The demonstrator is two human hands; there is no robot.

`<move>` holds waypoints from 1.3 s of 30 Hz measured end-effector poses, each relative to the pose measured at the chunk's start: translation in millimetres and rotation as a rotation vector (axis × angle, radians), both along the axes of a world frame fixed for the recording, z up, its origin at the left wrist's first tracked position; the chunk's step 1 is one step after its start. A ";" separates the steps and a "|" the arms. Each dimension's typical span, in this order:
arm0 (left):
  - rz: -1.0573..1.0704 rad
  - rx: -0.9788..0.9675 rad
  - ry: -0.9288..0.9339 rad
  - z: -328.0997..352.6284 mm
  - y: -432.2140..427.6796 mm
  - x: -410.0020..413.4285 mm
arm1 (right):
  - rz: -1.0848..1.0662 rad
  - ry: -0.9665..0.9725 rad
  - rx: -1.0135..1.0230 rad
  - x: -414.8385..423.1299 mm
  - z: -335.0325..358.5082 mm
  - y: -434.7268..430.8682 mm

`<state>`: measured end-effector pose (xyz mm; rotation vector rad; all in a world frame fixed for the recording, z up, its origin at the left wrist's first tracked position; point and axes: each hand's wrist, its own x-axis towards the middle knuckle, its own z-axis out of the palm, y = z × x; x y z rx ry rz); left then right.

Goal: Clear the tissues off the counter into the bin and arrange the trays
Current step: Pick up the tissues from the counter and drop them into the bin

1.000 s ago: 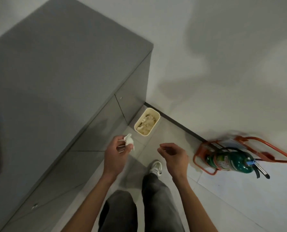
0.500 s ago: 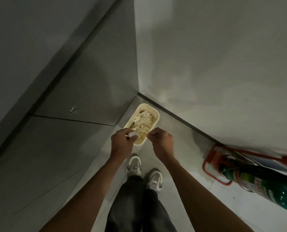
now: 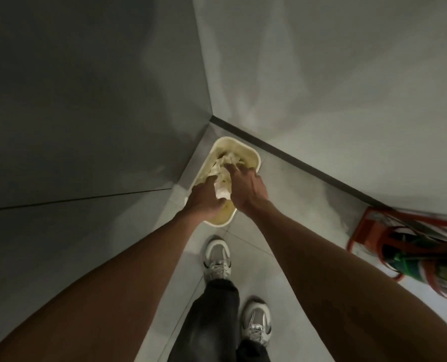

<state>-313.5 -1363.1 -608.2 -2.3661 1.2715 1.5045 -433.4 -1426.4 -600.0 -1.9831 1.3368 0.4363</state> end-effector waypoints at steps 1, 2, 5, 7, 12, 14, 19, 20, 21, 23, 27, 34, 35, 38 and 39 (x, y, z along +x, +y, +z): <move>-0.043 0.007 -0.025 -1.5 2.4 -0.3 | 0.002 0.006 -0.001 0.0 -1.7 1.1; -0.070 0.004 -0.059 -1.2 6.1 0.2 | 0.000 0.013 -0.008 -0.6 -1.3 2.2; -0.109 -0.034 -0.123 13.3 18.2 2.4 | 0.000 0.017 -0.013 -6.2 8.9 6.6; -0.136 -0.087 -0.166 35.4 27.1 4.2 | 0.000 0.008 -0.019 -11.8 25.5 10.1; -0.177 -0.225 -0.312 108.7 59.0 9.0 | 0.019 -0.028 -0.087 -26.2 89.6 29.6; -0.171 -0.264 -0.370 145.9 76.5 10.8 | 0.032 -0.053 -0.140 -28.9 126.5 40.9; -0.075 -0.382 -0.460 263.5 140.0 2.1 | 0.079 -0.123 -0.245 -35.6 248.5 89.9; -0.031 -0.411 -0.468 291.0 156.4 -1.9 | 0.099 -0.139 -0.260 -37.2 275.9 103.2; 0.015 -0.437 -0.472 318.7 175.1 -6.7 | 0.115 -0.158 -0.269 -39.4 303.6 117.9; 0.112 -0.470 -0.480 374.2 215.4 -17.8 | 0.143 -0.205 -0.277 -44.1 361.1 147.8; 0.324 -0.517 -0.501 482.2 312.3 -36.0 | 0.224 -0.288 -0.319 -53.0 471.9 215.7; 0.662 -0.614 -0.691 626.7 499.8 -52.8 | 0.444 -0.520 -0.398 -44.3 631.4 341.5; 0.707 -0.628 -0.716 639.7 526.7 -55.2 | 0.485 -0.549 -0.404 -41.0 647.7 360.1; 0.848 -0.692 -0.775 671.2 604.4 -61.0 | 0.594 -0.654 -0.413 -27.6 687.5 417.9; 0.896 -0.694 -0.802 679.3 631.3 -62.7 | 0.626 -0.678 -0.419 -21.9 698.5 438.1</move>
